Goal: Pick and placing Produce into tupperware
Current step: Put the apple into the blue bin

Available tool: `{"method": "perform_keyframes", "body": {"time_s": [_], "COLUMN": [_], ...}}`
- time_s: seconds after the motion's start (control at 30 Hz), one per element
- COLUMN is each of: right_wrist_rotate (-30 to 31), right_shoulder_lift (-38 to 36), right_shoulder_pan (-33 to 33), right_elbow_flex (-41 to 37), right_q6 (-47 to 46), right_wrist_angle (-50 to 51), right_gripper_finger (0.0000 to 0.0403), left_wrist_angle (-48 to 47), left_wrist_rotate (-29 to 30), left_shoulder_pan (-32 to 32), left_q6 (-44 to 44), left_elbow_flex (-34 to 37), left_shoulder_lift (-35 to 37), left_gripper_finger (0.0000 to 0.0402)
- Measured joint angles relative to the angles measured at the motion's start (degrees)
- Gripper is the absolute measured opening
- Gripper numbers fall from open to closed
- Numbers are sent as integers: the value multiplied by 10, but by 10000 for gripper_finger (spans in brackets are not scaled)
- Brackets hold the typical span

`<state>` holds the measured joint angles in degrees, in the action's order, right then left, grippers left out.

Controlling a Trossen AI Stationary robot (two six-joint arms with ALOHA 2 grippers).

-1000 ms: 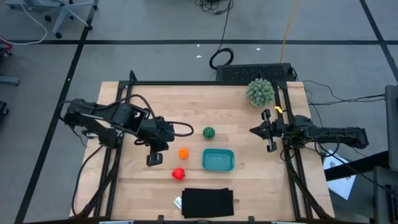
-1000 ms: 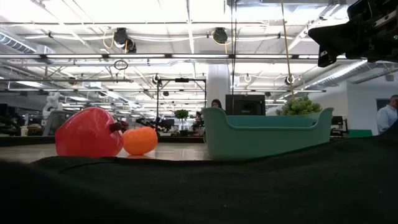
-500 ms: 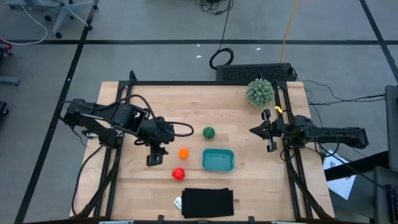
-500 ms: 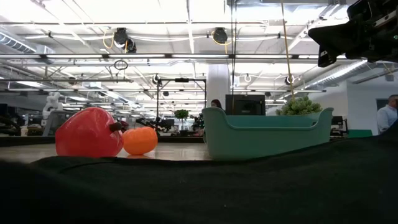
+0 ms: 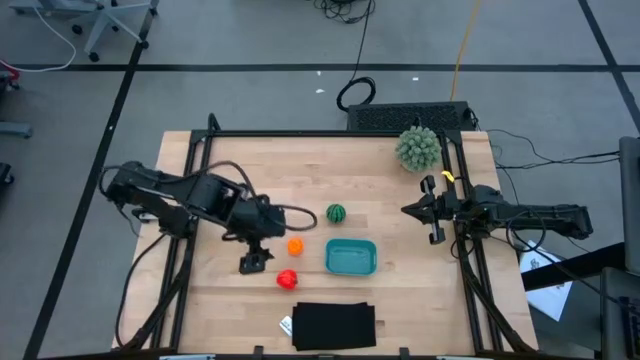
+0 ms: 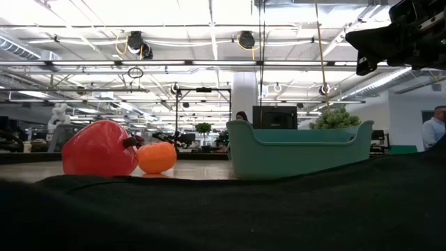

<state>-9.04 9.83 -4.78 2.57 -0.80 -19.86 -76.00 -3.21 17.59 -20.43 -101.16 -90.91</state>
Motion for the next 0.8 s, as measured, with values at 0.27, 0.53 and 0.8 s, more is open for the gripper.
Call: {"method": "perform_keyframes", "body": {"time_s": [0.27, 0.53, 0.8], "right_wrist_rotate": [2, 2, 2], "right_shoulder_lift": [0, 0, 0], "right_shoulder_pan": [0, 0, 0], "right_elbow_flex": [0, 0, 0], "right_q6": [0, 0, 0], "right_wrist_angle": [0, 0, 10], "right_gripper_finger": [0, 0, 0], "left_wrist_angle": [-11, 57, 84], "left_wrist_rotate": [3, 16, 31], "left_shoulder_pan": [28, 45, 42], "left_q6": [48, 98, 97], "left_elbow_flex": [1, 1, 49], "left_shoulder_lift": [-81, -122, -113], "left_gripper_finger": [296, 296, 296]}}
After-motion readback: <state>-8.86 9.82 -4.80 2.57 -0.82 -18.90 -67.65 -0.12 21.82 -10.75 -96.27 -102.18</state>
